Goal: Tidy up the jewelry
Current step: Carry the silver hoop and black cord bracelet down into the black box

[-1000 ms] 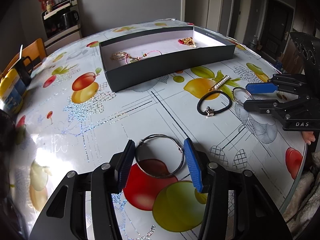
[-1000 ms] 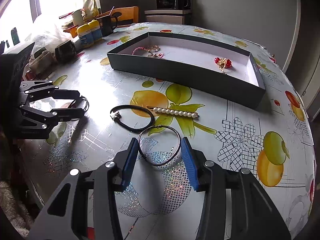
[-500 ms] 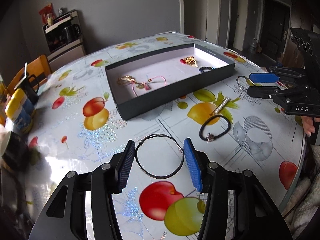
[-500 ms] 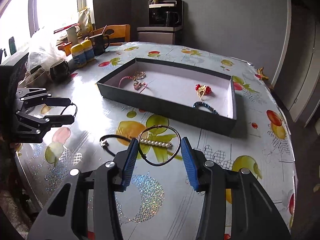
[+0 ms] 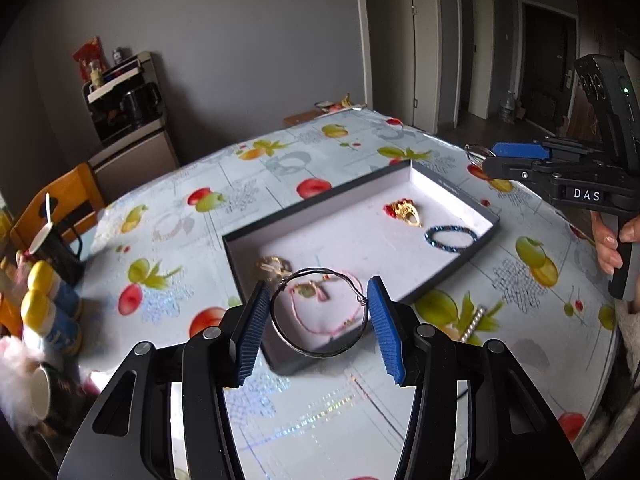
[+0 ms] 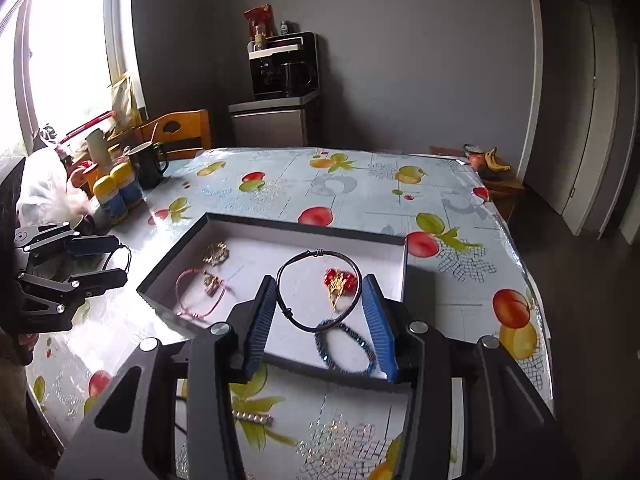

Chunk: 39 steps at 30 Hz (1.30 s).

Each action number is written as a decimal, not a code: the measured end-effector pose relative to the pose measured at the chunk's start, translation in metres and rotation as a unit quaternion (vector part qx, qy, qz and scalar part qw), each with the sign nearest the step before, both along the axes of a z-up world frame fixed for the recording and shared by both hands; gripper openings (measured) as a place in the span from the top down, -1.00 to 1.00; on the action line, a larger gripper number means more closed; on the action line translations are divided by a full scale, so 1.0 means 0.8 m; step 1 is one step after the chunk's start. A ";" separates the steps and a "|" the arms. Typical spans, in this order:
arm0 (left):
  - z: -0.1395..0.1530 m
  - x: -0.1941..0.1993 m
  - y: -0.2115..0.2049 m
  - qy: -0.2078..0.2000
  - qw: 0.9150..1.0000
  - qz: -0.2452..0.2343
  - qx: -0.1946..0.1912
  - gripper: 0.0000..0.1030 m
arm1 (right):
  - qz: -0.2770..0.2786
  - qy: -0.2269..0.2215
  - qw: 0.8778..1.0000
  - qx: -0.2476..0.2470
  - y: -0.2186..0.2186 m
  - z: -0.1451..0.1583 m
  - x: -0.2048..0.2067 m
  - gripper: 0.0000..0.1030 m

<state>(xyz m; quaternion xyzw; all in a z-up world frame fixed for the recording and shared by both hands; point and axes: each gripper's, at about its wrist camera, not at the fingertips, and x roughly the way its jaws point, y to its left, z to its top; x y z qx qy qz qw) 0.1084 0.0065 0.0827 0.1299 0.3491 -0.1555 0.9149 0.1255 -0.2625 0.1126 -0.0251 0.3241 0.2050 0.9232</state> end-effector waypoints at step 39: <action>-0.118 0.203 -0.041 0.145 0.988 0.046 0.002 -0.02 | 0.102 0.134 0.984 -0.064 0.094 -0.127 0.080 0.14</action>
